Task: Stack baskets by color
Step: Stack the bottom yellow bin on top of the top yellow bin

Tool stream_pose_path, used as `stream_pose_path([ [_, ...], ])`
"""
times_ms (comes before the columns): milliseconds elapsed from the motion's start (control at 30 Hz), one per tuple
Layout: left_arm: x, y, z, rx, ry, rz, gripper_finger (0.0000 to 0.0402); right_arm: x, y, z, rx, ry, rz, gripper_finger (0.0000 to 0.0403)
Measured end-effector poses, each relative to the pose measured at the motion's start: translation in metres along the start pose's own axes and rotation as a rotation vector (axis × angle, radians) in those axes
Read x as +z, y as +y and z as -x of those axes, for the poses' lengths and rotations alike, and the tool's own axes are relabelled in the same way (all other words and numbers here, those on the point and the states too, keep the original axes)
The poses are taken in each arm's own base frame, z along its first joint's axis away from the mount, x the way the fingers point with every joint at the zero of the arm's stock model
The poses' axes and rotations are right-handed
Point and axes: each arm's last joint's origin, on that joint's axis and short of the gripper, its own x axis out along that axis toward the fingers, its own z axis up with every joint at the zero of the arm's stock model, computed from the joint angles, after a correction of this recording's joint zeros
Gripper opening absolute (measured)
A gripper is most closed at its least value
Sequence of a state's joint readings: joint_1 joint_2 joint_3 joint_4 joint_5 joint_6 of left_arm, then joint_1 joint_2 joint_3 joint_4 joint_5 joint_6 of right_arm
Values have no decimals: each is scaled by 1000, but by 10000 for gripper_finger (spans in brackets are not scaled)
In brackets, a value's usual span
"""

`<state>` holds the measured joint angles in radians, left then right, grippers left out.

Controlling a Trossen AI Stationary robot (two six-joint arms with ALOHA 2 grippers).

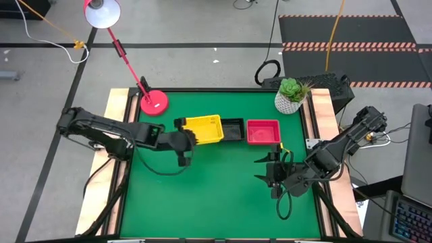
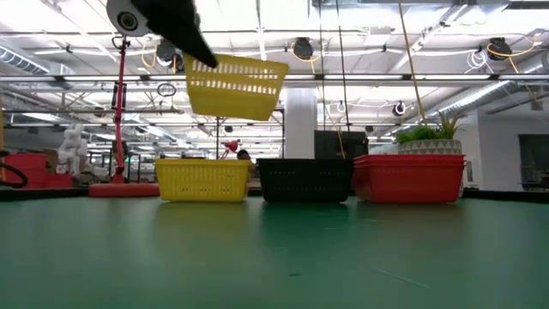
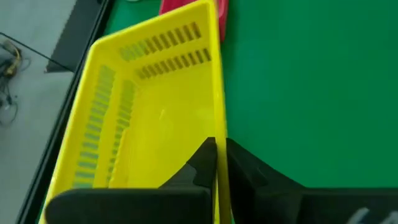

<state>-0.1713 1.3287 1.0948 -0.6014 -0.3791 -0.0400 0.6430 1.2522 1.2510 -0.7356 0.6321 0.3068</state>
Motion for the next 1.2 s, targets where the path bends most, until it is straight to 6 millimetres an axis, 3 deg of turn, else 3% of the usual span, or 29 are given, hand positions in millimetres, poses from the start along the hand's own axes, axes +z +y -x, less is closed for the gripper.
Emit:
stream_pose_path([
  [167,-31,6,12,0,-54,-85,10,-1,0,0,-2,9,22,215],
  [433,-71,13,2,39,-110,-219,27,-1,0,-1,-1,5,32,215],
  [600,-90,19,-8,66,-119,-254,9,-1,0,-1,1,1,39,215],
  [833,-99,28,-18,57,-135,-219,27,-1,1,-1,1,3,45,215],
  [1067,-103,32,-21,23,-120,-208,8,-1,1,-1,4,2,44,215],
  [1200,-103,32,-21,14,-119,-207,26,-1,1,-1,4,0,43,215],
])
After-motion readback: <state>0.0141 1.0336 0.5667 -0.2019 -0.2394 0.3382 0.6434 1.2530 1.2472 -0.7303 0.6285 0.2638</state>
